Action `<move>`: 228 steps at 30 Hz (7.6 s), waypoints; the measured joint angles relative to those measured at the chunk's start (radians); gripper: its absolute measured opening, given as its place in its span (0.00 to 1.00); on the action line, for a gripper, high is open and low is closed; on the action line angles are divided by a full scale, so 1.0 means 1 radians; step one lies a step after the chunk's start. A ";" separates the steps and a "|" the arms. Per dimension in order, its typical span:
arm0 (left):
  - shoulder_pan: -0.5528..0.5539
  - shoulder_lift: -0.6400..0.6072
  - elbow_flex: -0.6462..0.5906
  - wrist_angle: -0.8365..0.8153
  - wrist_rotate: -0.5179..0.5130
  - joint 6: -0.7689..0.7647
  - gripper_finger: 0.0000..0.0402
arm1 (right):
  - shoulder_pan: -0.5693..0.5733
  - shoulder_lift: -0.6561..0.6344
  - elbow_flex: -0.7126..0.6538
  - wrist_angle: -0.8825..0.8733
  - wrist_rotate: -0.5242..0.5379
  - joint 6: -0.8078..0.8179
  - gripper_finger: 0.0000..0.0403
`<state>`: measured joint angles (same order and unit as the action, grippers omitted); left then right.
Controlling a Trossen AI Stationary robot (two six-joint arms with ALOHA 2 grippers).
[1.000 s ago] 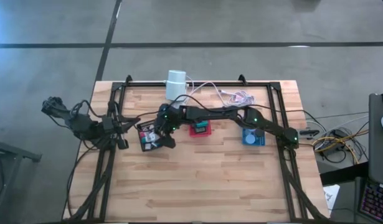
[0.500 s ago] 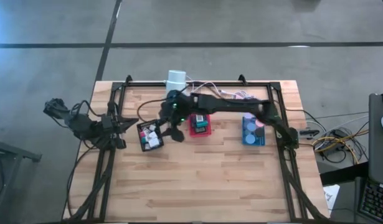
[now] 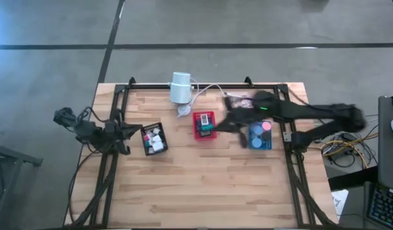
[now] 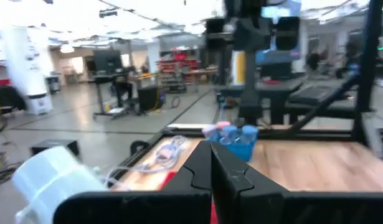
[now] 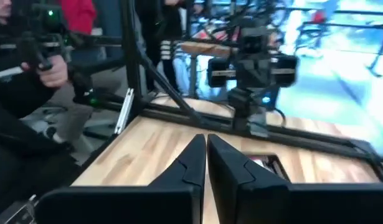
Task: Pick & Place Office items
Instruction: Return to Home Position
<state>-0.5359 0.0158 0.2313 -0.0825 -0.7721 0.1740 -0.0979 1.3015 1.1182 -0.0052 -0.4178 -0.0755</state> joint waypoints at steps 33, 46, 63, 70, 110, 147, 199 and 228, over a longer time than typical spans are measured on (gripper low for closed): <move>0.007 -0.013 -0.187 0.026 -0.013 0.026 0.00 | -0.001 -1.283 -1.087 0.099 0.299 0.173 0.02; 0.009 -0.013 -0.187 0.023 -0.033 0.012 0.00 | -0.001 -1.297 -1.109 0.067 0.344 0.107 0.02; 0.009 -0.011 -0.188 0.023 -0.036 -0.008 0.00 | 0.000 -1.275 -1.109 0.062 0.395 0.145 0.02; 0.009 -0.011 -0.188 0.023 -0.035 -0.008 0.00 | 0.000 -1.274 -1.109 0.062 0.394 0.146 0.02; 0.009 -0.011 -0.188 0.022 -0.033 0.012 0.00 | -0.001 -1.273 -1.109 0.062 0.393 0.145 0.02; 0.009 -0.011 -0.188 0.022 -0.033 0.012 0.00 | -0.001 -1.273 -1.109 0.062 0.393 0.144 0.02; 0.009 -0.011 -0.188 0.022 -0.033 0.013 0.00 | 0.000 -1.273 -1.109 0.062 0.393 0.147 0.02; 0.009 -0.012 -0.188 0.022 -0.033 0.013 0.00 | -0.001 -1.274 -1.109 0.062 0.393 0.146 0.02</move>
<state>-0.5267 0.0040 0.0429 -0.0605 -0.8055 0.1866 -0.0984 0.0280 0.0093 0.0567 -0.0248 0.0708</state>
